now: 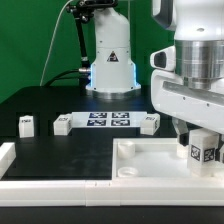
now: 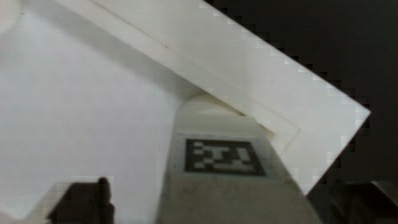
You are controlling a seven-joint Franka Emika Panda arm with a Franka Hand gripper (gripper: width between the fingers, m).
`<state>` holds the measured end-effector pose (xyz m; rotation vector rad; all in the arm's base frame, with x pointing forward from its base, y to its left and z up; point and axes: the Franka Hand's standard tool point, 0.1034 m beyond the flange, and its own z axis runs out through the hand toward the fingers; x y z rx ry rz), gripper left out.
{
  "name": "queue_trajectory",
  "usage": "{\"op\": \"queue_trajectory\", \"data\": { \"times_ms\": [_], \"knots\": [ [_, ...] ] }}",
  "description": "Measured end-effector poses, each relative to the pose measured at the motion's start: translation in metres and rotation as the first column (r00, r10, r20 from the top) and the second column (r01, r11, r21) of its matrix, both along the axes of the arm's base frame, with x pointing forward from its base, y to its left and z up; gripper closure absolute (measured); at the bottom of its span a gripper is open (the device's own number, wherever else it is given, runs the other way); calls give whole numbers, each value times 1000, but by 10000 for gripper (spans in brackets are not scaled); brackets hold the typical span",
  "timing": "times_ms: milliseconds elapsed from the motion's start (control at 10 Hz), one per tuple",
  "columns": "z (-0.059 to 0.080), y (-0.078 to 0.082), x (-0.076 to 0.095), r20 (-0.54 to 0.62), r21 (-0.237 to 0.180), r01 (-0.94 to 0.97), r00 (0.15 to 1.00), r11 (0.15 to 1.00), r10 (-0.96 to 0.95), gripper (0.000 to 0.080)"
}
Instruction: Assemble one leg
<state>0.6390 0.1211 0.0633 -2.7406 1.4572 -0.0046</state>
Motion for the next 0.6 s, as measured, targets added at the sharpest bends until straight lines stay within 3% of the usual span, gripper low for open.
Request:
{"op": "queue_trajectory", "data": {
  "times_ms": [300, 600],
  "knots": [
    [0, 1, 0, 9, -9, -280, 960, 960, 281, 151],
    [-1, 2, -1, 12, -15, -496, 868, 868, 497, 151]
  ]
}}
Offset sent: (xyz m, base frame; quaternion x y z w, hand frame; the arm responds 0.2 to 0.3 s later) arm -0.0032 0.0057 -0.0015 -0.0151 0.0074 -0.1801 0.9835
